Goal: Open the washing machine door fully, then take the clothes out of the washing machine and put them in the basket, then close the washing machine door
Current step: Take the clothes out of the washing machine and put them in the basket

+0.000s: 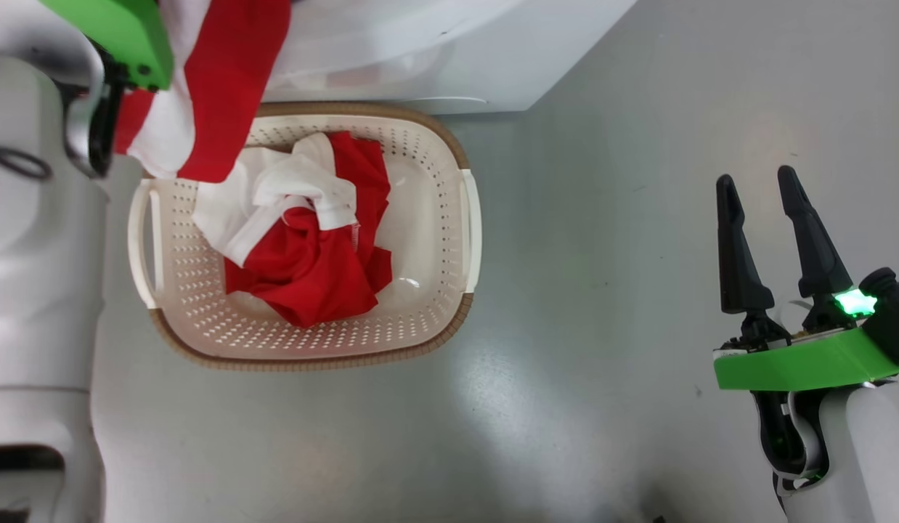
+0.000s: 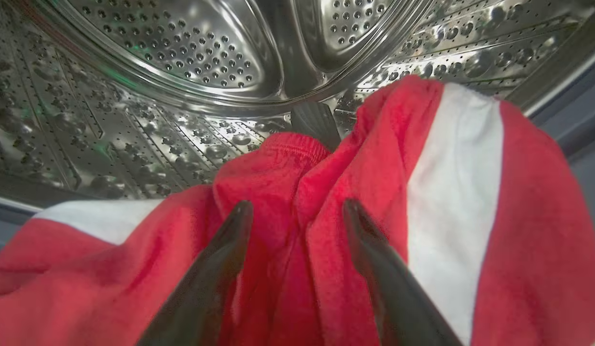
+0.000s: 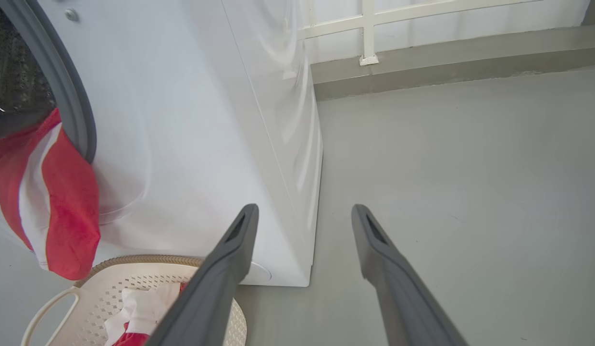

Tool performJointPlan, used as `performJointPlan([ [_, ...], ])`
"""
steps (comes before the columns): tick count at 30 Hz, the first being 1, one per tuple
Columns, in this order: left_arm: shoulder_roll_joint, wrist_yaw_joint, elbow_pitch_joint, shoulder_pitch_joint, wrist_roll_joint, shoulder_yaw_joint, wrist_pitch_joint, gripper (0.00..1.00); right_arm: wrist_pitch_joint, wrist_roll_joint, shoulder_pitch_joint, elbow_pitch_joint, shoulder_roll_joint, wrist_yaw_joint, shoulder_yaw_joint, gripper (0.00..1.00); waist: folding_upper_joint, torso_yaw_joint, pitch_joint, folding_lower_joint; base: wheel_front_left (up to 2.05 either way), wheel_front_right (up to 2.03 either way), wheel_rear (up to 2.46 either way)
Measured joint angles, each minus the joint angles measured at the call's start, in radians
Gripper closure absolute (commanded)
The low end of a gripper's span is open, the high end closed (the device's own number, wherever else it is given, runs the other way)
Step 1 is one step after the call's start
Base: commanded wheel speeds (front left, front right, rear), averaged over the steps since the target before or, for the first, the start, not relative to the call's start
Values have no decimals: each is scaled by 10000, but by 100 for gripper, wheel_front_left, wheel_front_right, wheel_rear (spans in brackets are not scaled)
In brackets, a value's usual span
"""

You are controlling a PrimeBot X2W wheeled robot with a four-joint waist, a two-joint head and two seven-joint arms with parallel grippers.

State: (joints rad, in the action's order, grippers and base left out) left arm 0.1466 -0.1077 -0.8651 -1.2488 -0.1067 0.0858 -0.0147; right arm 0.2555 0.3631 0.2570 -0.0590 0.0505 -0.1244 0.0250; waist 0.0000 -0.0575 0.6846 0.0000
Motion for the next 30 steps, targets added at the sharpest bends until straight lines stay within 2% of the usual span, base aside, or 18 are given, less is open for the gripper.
performJointPlan([
  [6, 46, -77, -1664, -770, -15, 148, 130, 0, 0, 69, 43, -4, 0, 0, -44, 0, 0, -191, 100, 0, 0, 0, 0],
  [15, 240, -82, -3229, -1432, 29, 433, -127, 0, 0, 157, 138, -46, 0, 0, -113, 0, 0, -394, 46, 0, 0, 0, 0],
  [16, 240, -82, -3359, -1487, 27, 441, -134, 14, 0, 165, 138, -46, 0, 0, -125, 0, 0, -408, 35, 0, 0, 0, 0],
  [17, 240, -82, -3475, -1522, 27, 454, -138, 44, 0, 169, 138, -48, 0, 0, -134, 0, 0, -419, 21, 0, 0, 0, 0],
  [18, 240, -82, -3572, -1546, 29, 483, -163, 60, 0, 169, 138, -48, 0, 0, -138, 0, 0, -431, 9, 0, 0, 0, 0],
  [20, 242, -82, -3712, -1563, 29, 525, -240, 100, 0, 171, 138, -48, 0, 0, -142, 0, 0, -450, -16, 0, 0, 0, 0],
  [30, 219, -84, -4025, -1710, 15, 727, -1009, 100, 0, 171, 137, -50, 0, 0, -128, 0, 0, -389, -107, 0, 0, 0, 0],
])
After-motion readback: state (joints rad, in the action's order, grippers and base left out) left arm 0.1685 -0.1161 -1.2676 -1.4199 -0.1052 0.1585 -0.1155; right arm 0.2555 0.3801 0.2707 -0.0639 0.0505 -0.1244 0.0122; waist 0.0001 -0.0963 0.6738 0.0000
